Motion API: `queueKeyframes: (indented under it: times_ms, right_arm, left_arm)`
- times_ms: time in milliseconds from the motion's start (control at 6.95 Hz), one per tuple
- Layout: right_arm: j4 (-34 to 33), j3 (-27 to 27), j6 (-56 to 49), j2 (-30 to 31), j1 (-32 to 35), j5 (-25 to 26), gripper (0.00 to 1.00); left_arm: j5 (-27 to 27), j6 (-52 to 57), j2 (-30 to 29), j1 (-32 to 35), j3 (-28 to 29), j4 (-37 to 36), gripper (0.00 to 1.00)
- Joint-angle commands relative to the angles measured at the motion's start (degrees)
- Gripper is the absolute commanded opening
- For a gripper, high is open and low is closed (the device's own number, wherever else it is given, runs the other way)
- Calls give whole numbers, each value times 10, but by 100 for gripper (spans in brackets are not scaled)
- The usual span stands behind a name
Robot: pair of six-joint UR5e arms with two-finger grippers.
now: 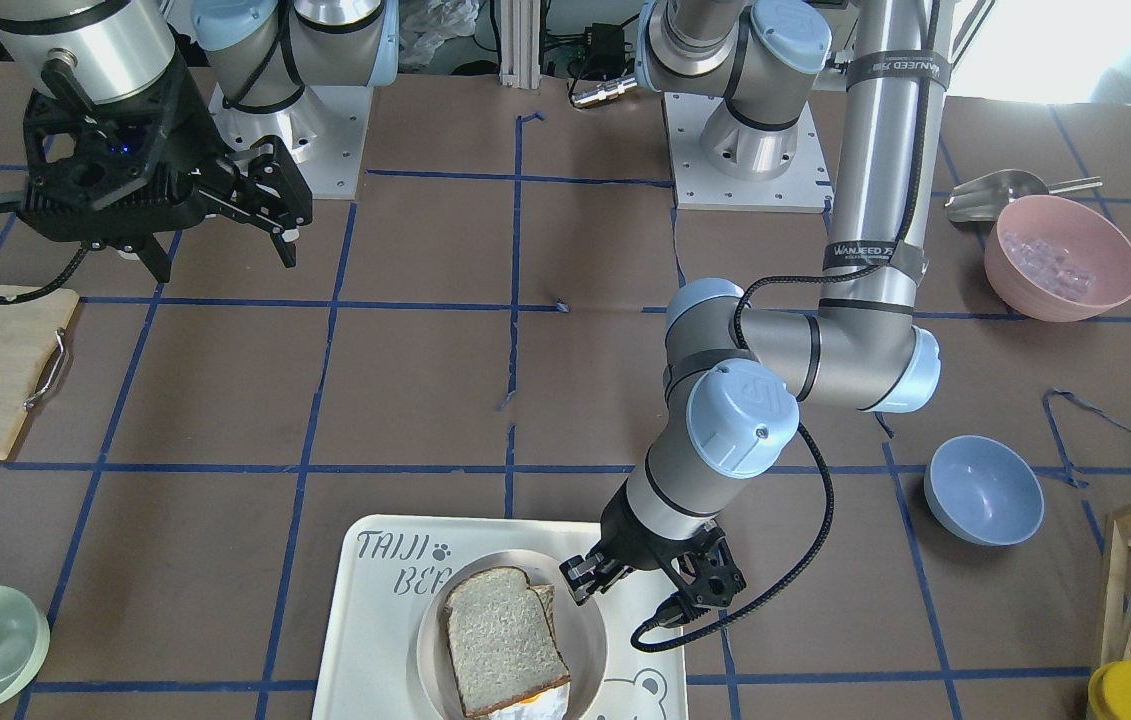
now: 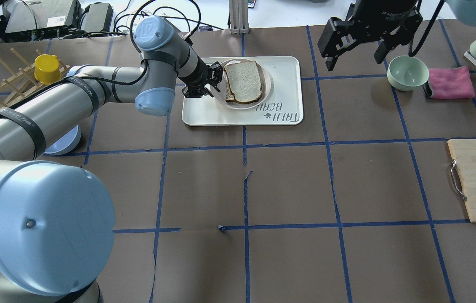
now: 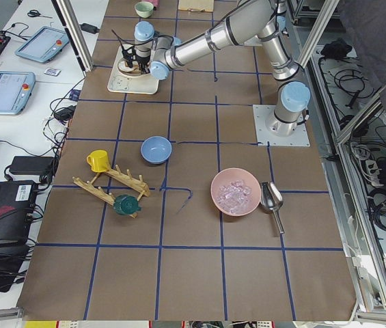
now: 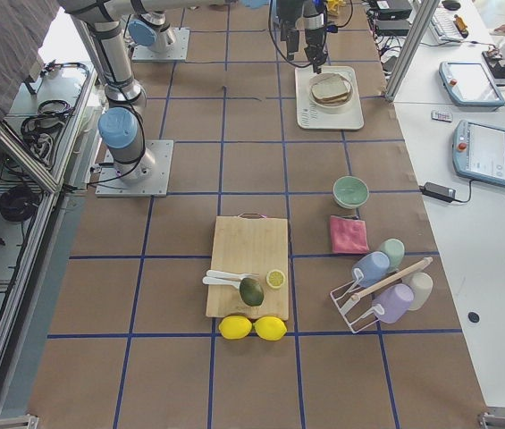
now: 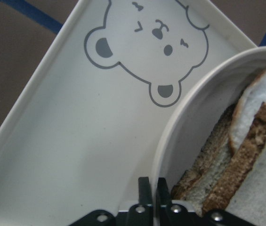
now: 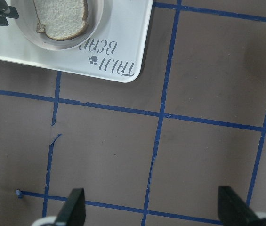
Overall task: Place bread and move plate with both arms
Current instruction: 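Slide the plate with the left gripper onto the white bear tray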
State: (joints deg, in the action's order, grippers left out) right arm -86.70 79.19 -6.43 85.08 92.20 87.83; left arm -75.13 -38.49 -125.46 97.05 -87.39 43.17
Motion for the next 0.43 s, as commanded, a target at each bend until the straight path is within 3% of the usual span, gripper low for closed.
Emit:
queueKeyframes:
  times_ms: [0, 288]
  right_arm:
    - [1, 0, 0, 0, 0, 1, 100]
    - [1, 0, -1, 0, 0, 1, 100]
  left_arm:
    - [-5, 1, 58, 7, 4, 86, 97]
    - [-6, 17, 163, 7, 6, 210, 98]
